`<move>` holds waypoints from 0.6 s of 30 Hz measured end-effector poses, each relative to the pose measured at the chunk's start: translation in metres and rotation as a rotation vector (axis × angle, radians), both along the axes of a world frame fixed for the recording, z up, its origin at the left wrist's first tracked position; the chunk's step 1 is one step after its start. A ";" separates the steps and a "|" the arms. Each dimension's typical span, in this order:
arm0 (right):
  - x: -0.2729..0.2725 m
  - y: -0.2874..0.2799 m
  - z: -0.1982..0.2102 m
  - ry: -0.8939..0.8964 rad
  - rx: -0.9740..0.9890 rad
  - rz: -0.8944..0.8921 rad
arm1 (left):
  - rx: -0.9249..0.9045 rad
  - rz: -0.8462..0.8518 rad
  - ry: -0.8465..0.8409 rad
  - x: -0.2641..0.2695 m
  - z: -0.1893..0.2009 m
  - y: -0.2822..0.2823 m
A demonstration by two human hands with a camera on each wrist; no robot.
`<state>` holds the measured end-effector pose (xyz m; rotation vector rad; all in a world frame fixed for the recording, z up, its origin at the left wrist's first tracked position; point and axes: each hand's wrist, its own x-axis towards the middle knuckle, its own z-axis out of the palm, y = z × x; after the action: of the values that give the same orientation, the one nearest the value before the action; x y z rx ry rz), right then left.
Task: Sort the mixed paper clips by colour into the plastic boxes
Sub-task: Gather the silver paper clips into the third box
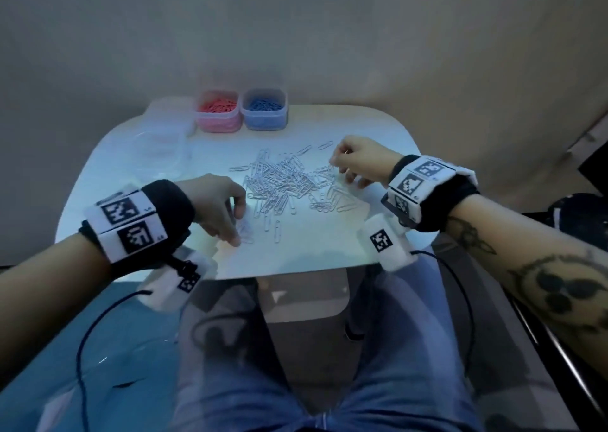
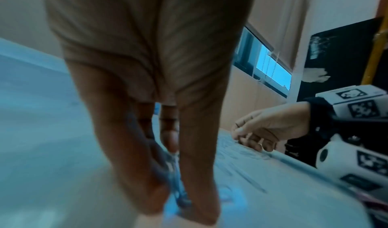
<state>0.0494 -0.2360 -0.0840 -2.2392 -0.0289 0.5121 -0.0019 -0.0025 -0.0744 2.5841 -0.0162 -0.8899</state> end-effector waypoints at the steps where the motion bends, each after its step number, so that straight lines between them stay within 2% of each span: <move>1: 0.000 -0.003 0.005 -0.049 0.005 -0.054 | -0.011 -0.006 -0.009 0.005 0.000 -0.003; 3: -0.005 -0.016 0.012 -0.062 -0.039 -0.094 | -0.026 -0.013 -0.021 0.014 -0.002 -0.007; 7: -0.040 -0.021 0.006 0.373 -0.039 0.042 | -0.071 -0.017 -0.001 0.029 -0.002 -0.016; 8: -0.046 -0.015 0.002 0.412 -0.010 0.061 | -0.089 -0.012 -0.004 0.032 -0.001 -0.019; 10: -0.043 0.002 -0.001 0.339 0.015 0.052 | -0.110 -0.012 -0.019 0.036 0.001 -0.025; 12: -0.035 0.018 0.004 0.242 -0.043 0.102 | -0.129 -0.017 -0.058 0.036 0.003 -0.027; 14: -0.030 0.030 0.012 0.115 -0.260 0.225 | -0.125 -0.015 -0.111 0.030 0.010 -0.020; 16: -0.028 0.041 0.015 -0.109 -0.542 0.302 | -0.061 -0.022 -0.168 0.018 0.022 -0.004; 18: -0.029 0.053 0.012 -0.294 -0.675 0.342 | 0.031 -0.014 -0.214 0.004 0.036 0.015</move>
<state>0.0200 -0.1833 -0.0719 -2.9817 -0.4580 0.4015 0.0024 0.0129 -0.0383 2.6993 -0.0817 -0.6191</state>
